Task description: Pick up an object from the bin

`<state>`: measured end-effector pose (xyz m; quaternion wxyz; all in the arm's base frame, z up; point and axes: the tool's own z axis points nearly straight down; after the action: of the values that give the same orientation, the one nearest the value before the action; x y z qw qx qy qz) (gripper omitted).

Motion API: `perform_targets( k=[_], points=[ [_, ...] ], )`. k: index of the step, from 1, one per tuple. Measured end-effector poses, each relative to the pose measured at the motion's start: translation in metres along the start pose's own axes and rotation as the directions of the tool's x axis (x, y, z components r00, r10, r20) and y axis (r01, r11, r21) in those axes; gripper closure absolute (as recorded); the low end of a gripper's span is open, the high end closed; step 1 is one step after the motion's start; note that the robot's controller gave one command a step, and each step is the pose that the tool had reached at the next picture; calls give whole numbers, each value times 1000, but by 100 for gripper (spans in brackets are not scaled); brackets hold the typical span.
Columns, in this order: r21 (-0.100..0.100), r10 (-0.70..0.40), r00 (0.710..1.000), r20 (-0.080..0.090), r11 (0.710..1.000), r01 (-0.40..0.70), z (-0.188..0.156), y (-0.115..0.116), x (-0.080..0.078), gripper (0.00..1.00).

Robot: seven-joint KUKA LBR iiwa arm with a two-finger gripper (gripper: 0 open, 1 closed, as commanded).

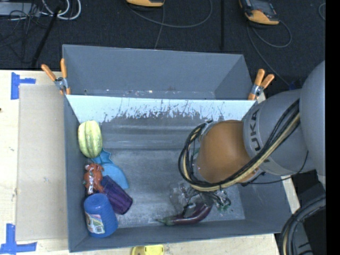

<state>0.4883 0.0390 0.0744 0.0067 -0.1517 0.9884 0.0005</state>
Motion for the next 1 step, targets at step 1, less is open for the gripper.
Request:
perform_targets(
  k=[1],
  points=[
    [-1,-3,1000,-7,1000,3,0,0,2,0]
  ],
)
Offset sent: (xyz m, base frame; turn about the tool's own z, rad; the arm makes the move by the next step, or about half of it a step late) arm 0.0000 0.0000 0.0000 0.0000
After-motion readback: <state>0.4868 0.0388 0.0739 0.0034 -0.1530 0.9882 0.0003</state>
